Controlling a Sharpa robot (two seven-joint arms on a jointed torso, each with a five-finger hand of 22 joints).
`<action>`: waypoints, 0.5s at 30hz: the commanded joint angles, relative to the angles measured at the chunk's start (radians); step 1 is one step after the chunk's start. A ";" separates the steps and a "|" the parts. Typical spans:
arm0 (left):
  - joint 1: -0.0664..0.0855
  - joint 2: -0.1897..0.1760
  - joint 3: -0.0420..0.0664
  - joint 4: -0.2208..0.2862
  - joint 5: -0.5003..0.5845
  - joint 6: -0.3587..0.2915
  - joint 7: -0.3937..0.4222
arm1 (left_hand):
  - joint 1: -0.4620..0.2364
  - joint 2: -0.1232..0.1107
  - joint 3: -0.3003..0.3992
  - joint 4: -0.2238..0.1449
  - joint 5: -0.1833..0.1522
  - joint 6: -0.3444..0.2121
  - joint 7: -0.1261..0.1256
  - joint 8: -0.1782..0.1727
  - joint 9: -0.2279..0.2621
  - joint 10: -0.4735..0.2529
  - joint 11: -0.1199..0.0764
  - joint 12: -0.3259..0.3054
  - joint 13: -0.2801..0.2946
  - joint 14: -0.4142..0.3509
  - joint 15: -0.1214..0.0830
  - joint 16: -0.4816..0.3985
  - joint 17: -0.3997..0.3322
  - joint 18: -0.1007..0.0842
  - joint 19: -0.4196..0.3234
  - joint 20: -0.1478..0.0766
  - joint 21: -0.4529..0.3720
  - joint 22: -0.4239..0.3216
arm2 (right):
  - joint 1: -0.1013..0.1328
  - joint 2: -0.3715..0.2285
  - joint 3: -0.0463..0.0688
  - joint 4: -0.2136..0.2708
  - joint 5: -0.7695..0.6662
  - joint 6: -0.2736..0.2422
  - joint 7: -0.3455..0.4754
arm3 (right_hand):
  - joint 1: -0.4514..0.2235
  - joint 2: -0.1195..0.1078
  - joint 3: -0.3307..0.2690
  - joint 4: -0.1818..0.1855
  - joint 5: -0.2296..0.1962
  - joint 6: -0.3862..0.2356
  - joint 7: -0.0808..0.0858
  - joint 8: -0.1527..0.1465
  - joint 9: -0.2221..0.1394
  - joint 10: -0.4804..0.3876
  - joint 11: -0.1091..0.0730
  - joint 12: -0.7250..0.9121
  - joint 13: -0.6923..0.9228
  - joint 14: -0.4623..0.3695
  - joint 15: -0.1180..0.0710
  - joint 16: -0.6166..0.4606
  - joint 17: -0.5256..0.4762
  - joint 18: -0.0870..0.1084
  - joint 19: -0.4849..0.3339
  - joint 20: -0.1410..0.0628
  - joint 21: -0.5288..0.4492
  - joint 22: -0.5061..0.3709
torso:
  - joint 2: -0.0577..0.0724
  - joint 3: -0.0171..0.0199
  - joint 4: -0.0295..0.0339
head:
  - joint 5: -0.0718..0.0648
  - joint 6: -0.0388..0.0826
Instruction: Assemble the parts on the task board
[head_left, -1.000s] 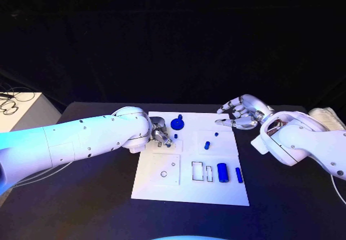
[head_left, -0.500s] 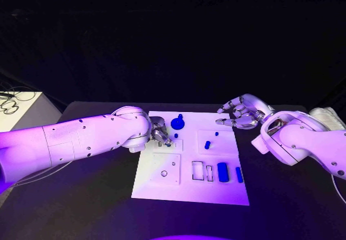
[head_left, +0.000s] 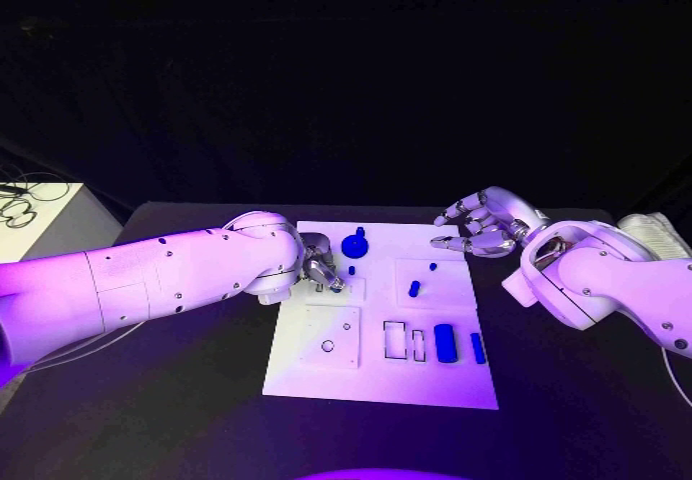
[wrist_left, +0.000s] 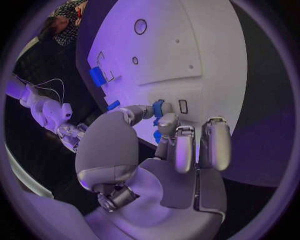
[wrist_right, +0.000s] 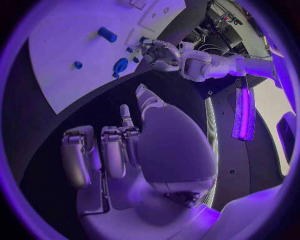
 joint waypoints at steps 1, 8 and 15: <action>-0.002 0.005 -0.001 0.004 0.001 0.023 0.002 | -0.001 0.007 0.239 -0.244 0.004 0.008 -0.003 0.002 0.000 0.005 -0.003 -0.002 -0.001 0.108 -0.007 0.003 0.263 -0.007 0.008 -0.002 0.004 0.031 | -0.001 0.000 0.000 0.001 -0.003 0.014 0.005 | -0.005 0.007 0.000 0.008 0.003 0.004 0.000 0.004 -0.001 0.049 0.007 -0.005 0.214 0.104 0.007 0.006 0.262 -0.007 0.104 0.007 0.001 0.263 | 0.000 0.0005 0.0002 | 0.000 -0.002; -0.002 0.007 -0.002 0.000 0.002 0.030 0.002 | -0.001 0.007 0.239 -0.244 0.004 0.008 -0.003 0.002 0.000 0.005 -0.003 -0.002 -0.001 0.108 -0.007 0.003 0.263 -0.007 0.008 -0.002 0.004 0.031 | -0.001 -0.001 0.000 0.001 -0.003 0.015 0.004 | -0.005 0.007 0.000 0.008 0.003 0.004 0.000 0.004 -0.001 0.049 0.007 -0.005 0.214 0.104 0.007 0.006 0.262 -0.007 0.104 0.007 0.001 0.263 | -0.001 0.0003 0.0004 | -0.001 -0.002; -0.002 0.016 -0.004 -0.014 0.004 0.038 0.000 | -0.001 0.008 0.239 -0.244 0.003 0.009 -0.002 0.001 0.000 0.005 -0.002 -0.002 0.000 0.108 -0.007 0.003 0.263 -0.007 0.008 -0.003 0.004 0.031 | -0.001 -0.001 0.000 0.002 -0.003 0.014 0.004 | -0.005 0.007 0.000 0.008 0.003 0.004 0.000 0.004 -0.001 0.049 0.007 -0.005 0.214 0.104 0.007 0.006 0.262 -0.007 0.104 0.007 0.001 0.263 | 0.000 0.0002 0.0000 | -0.001 -0.003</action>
